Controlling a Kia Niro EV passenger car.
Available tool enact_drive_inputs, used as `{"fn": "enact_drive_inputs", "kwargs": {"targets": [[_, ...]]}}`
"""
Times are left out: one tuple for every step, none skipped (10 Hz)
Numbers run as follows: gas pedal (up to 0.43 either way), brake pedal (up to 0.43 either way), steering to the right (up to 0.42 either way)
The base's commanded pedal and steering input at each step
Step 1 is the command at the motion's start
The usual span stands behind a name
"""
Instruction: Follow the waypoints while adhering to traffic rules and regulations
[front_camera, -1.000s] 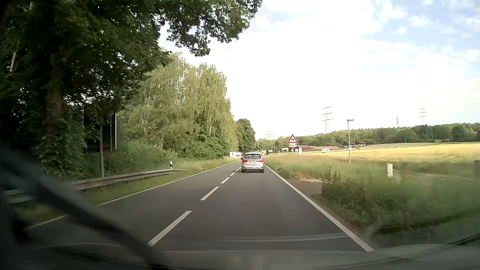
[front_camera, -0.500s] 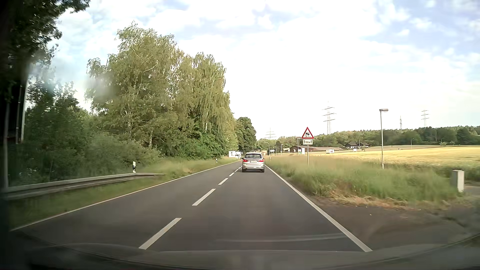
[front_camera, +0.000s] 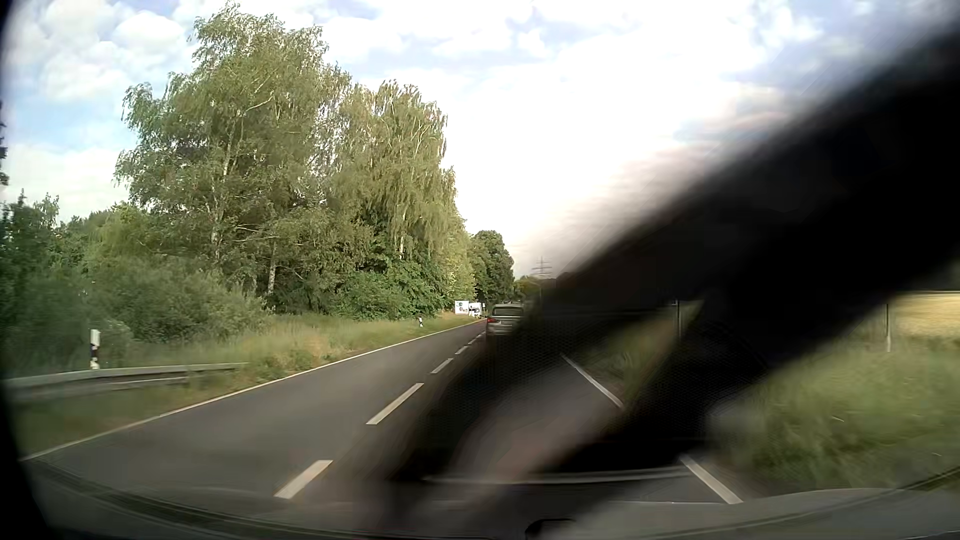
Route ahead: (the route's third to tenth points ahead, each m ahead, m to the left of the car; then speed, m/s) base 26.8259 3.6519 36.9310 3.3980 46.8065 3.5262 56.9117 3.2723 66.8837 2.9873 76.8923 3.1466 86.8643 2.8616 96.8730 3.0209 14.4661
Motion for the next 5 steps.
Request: {"fn": "enact_drive_inputs", "kwargs": {"targets": [[0.059, 0.03, -0.001], [0.059, 0.03, -0.001], [0.059, 0.03, -0.001], [0.059, 0.03, -0.001], [0.059, 0.03, 0.0]]}}
